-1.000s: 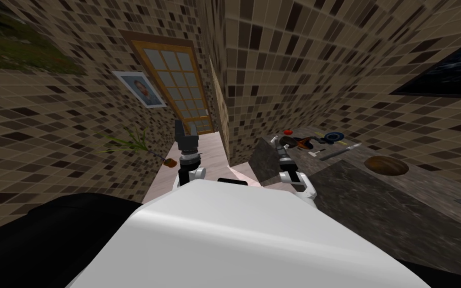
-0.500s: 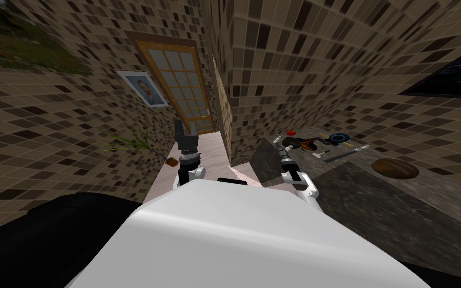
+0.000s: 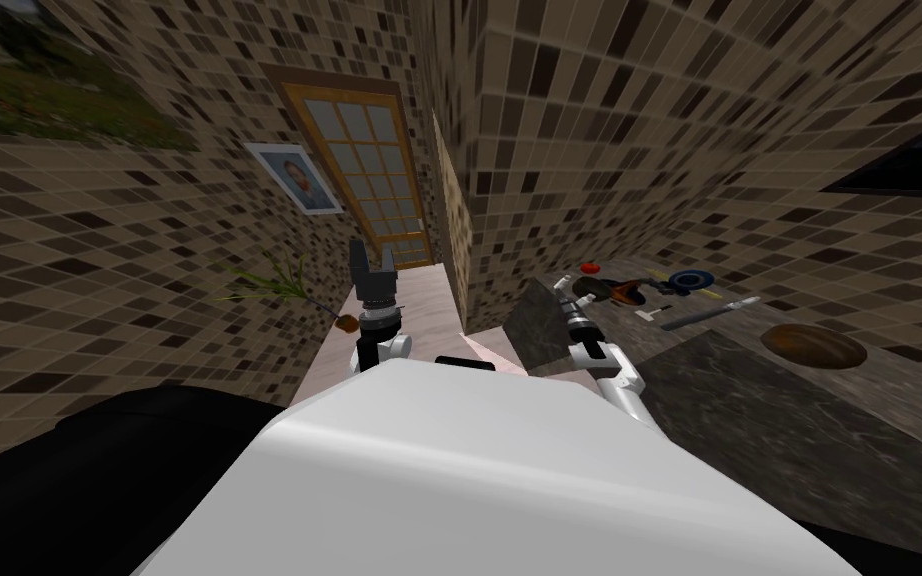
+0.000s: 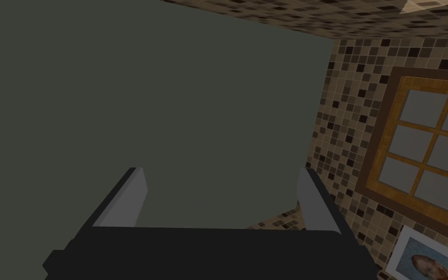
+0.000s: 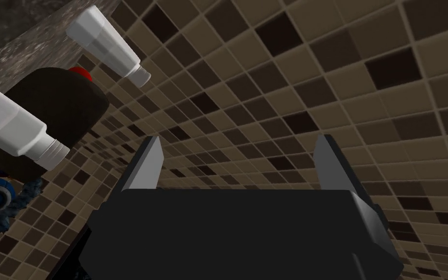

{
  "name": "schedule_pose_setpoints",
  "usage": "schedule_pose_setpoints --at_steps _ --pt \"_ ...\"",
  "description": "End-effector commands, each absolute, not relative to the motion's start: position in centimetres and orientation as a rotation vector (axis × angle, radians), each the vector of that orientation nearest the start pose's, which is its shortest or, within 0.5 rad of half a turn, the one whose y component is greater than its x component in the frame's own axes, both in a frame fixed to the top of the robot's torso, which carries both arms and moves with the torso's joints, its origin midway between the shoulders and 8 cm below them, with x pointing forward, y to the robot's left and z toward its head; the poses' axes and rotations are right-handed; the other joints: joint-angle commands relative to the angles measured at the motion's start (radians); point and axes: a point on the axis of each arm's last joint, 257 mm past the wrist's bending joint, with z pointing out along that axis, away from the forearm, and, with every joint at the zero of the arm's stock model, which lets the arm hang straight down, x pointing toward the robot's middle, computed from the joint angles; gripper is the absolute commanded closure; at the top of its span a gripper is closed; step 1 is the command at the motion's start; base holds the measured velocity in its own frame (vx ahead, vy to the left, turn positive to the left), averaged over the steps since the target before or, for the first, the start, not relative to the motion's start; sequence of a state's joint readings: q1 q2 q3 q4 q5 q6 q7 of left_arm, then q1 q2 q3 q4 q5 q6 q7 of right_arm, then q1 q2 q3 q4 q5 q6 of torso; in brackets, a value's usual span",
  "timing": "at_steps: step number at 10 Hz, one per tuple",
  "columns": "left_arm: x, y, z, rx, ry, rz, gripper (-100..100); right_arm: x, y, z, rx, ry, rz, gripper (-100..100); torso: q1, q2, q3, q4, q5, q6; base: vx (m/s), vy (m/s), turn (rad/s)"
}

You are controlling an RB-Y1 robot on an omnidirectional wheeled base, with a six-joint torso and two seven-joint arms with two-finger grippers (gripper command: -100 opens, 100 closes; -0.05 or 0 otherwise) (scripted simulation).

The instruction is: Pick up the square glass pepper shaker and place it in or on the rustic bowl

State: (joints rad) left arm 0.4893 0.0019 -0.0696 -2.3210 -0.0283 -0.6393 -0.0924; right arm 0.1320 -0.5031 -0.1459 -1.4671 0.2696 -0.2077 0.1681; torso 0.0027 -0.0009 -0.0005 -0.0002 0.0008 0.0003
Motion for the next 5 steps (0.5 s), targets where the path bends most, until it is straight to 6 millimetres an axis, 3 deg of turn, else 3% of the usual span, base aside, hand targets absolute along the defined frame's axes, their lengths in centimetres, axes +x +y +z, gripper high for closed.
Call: schedule_pose_setpoints --at_steps 1,2,5 --pt "31.2 24.7 6.9 -0.466 0.512 -1.310 0 48.9 -45.7 -23.3 0.554 1.501 0.411 -100 0.000 0.000 0.000 0.000 0.000 0.000 0.003 0.028 -0.006" --pt "31.2 24.7 6.9 -0.466 0.512 -1.310 0 49.2 -47.6 -23.6 0.557 1.527 0.354 -100 -0.001 0.001 0.000 0.000 0.000 0.000 0.016 0.045 0.058" --pt "31.2 24.7 6.9 -0.466 0.512 -1.310 0 48.8 -50.7 -25.7 0.592 1.577 0.274 -100 0.002 0.000 0.000 0.000 0.000 0.000 0.021 0.064 0.046"
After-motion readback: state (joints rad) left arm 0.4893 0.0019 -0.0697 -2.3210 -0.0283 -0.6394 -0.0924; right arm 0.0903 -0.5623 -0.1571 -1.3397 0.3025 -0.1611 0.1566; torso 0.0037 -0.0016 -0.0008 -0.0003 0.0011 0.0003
